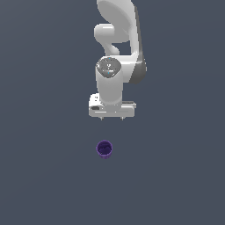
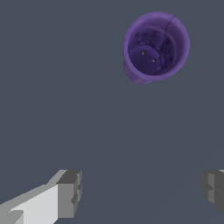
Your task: Pick up the object and move it to a goal position.
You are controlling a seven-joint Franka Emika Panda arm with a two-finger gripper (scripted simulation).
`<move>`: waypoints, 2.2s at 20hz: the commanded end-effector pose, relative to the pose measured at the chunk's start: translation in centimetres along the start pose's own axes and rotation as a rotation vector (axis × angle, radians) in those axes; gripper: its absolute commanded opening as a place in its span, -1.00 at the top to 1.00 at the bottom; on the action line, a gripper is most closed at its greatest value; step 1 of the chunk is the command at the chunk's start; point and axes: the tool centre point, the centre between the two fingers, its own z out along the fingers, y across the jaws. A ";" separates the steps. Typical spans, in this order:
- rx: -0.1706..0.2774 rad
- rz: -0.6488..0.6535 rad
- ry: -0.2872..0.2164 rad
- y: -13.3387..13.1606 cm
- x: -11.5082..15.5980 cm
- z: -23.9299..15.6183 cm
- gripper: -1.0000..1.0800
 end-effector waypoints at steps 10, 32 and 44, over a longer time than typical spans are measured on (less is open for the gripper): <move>0.003 0.000 0.006 -0.1 0.2 -0.5 -0.23; 0.157 0.552 -0.046 4.0 6.6 2.2 -0.23; 0.243 0.834 -0.091 6.3 9.6 4.1 -0.23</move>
